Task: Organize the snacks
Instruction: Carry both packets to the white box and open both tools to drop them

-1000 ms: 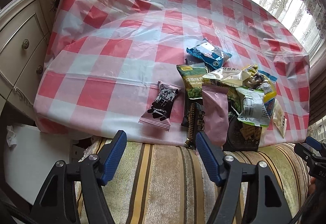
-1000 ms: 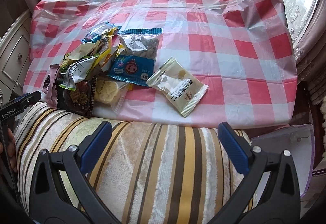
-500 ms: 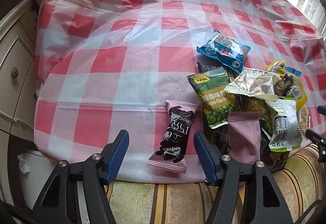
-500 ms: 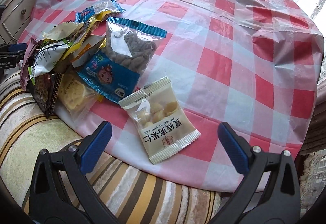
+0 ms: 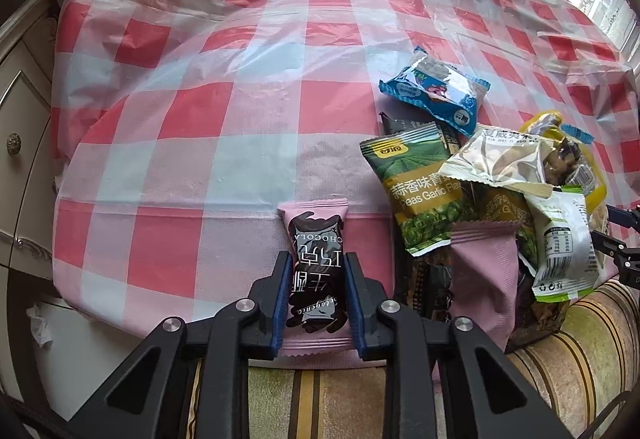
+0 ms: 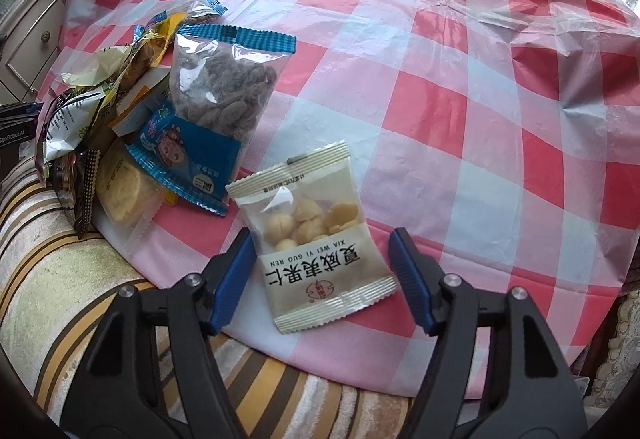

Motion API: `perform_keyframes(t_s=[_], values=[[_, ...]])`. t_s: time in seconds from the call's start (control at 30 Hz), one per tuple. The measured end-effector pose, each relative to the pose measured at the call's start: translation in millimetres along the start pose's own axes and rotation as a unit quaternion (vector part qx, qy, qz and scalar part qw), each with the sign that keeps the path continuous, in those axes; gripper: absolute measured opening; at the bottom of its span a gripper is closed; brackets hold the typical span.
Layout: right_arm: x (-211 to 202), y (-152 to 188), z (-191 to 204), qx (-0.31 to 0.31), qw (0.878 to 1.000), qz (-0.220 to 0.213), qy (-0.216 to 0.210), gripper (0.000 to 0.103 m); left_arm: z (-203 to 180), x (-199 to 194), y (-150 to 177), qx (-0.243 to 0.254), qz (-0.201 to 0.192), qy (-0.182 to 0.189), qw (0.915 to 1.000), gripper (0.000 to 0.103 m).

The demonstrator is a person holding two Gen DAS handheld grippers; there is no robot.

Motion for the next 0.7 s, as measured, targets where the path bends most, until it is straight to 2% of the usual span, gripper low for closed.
perform_keyframes(t_s=[0.23,0.5,0.7], values=[[-10,10,-6,0.030,0.999,-0.013,-0.009,0.052,9,-16,-1,-0.022,-0.028,-0.015,0.9992,0.024],[-37,17,-21,0.095,0.994,-0.056,-0.016,0.051,7,-47,-3,-0.035,-0.070,-0.027,0.9966,0.023],[-61,32,-39,0.140,0.986,-0.083,-0.018,0.051,-25,-77,-13,-0.010,-0.101,-0.011,0.9948,0.023]])
Point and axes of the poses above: each gripper's, at about its wrist camera, not at the fingertips, and x roughly the way its jaws point, z to its left, y to its underside, the point moved 5 cm from there along x, roughly the way its jaws point, and after that the axes turned 4 degrees about x, right-handed, at the moved point
